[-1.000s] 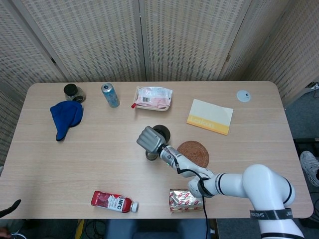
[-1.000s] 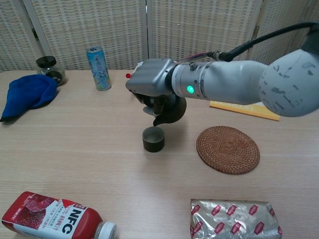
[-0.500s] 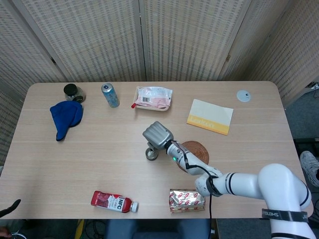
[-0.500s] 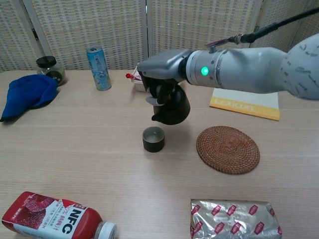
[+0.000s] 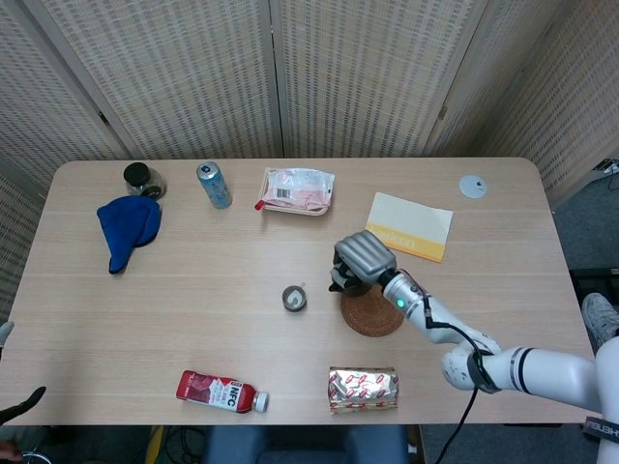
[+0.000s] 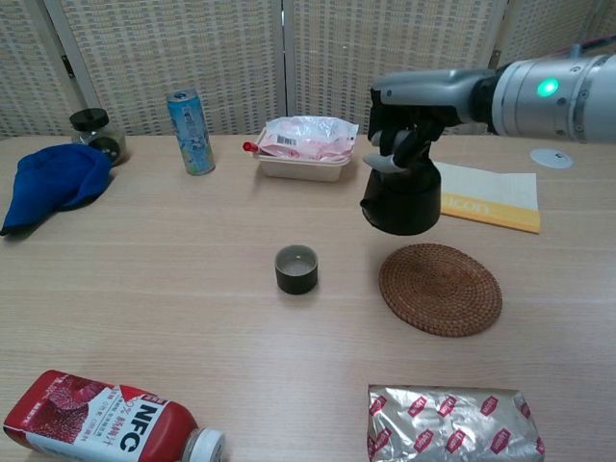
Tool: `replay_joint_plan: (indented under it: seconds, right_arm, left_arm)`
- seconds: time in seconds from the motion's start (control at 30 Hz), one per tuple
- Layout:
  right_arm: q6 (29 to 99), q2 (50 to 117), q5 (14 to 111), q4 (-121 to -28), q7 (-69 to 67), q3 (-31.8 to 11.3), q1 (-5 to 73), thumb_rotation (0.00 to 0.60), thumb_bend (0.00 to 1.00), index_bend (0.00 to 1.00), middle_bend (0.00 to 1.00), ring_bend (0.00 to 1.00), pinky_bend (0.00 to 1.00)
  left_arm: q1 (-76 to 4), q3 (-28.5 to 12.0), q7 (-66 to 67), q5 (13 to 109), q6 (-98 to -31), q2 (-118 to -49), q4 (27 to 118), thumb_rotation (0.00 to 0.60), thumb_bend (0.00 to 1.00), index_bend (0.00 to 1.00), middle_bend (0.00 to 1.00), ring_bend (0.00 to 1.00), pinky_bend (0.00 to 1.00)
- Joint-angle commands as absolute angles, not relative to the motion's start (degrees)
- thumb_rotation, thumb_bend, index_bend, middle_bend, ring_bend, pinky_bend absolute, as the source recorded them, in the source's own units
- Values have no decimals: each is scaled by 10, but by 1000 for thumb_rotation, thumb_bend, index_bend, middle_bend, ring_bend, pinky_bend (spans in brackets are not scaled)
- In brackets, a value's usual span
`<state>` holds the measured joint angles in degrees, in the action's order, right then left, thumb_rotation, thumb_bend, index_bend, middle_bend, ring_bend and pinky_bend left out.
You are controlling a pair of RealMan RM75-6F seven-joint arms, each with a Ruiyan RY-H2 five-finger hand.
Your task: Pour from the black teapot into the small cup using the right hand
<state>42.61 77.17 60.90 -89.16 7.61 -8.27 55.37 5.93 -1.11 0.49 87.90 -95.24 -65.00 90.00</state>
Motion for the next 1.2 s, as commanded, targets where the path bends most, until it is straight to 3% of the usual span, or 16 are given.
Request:
replay_joint_plan:
  seconds: [0.03,0.53,0.77,1.2]
  right_arm:
    - [433,759,643,-889,33,-68,523,600,481,973,963,885,584]
    - [427,786,724,-821,-68,-42,477,596,347,973,953,873,584]
    - [421,791,745,-808,-93,-38,469,590,125,961,951,869,584]
    - [439,806,776,-792,-83,-31,456,589,91,961,949,865,584]
  left_arm:
    - [58,-11,9,881,-952,-649,904,600,134,0,0,0,0]
    - [50,-9,25,884,-941,-650,916,600,134,0,0,0,0]
    - [48,-8,28,882,-936,-650,918,600,135,0,0,0,0]
    - [44,-8,33,883,-933,-651,922,600,134,0,0,0,0]
